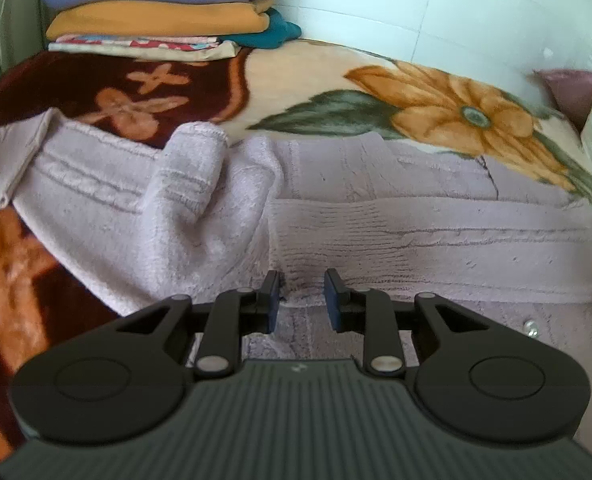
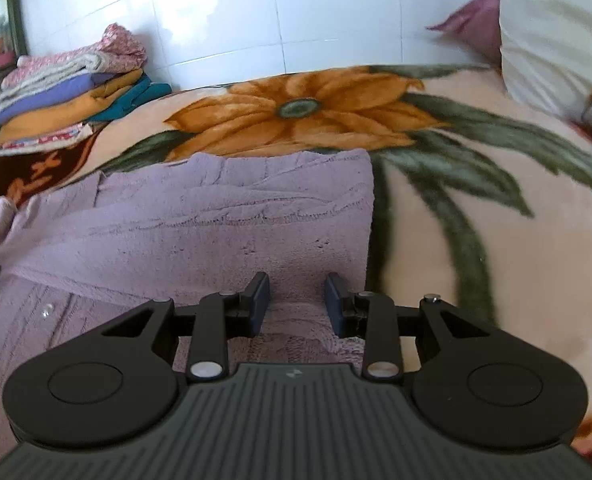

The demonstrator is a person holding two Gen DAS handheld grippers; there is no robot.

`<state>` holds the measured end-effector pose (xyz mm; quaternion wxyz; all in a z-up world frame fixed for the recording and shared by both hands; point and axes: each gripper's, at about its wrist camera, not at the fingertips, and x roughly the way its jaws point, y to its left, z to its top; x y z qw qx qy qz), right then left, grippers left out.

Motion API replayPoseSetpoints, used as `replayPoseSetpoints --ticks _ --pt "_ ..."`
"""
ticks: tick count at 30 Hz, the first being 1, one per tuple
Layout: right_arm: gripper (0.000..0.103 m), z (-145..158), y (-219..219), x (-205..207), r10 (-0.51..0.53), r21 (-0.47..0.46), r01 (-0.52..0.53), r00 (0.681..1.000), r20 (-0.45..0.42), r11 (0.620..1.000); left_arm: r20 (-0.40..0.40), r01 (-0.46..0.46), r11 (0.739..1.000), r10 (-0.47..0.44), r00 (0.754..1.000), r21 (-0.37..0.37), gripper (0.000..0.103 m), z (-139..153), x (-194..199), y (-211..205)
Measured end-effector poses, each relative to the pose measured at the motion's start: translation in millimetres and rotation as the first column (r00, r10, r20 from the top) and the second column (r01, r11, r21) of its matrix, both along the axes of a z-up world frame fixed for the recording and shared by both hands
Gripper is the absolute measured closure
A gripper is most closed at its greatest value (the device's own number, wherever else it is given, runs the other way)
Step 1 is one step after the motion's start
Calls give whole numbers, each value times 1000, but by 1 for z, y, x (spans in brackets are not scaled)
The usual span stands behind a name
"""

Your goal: Fold small clothes

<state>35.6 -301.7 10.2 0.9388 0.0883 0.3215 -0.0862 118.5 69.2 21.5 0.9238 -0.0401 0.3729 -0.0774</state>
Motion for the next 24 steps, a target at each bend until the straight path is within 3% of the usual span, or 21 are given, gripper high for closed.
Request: replayPoseSetpoints --ticks 3,5,8,12,15,19,22,24 --pt "61 7 -2 -4 -15 44 15 1000 4 999 -10 -16 1000 15 1000 -25 77 6 -5 9" --pt "49 14 -2 -8 -17 78 16 1000 15 997 -7 -38 999 38 999 -22 77 13 -9 17" --pt "42 26 8 -19 -7 89 4 999 32 996 14 -68 997 68 998 -28 75 26 -17 34" --pt "40 37 25 -36 27 120 -31 999 32 992 37 -134 991 135 990 -25 54 38 -20 60" --pt "39 43 38 -50 52 130 -56 998 32 990 44 -193 981 193 980 -8 54 50 -19 81" --pt "39 44 52 -65 66 162 -71 997 32 984 58 -249 966 253 966 -61 54 69 -21 110" --pt "38 37 61 -72 58 151 -62 998 31 987 47 -285 957 287 957 -60 42 71 -15 124" --pt "38 32 65 -74 45 152 -47 999 15 987 39 -328 943 331 943 -61 42 63 -9 133"
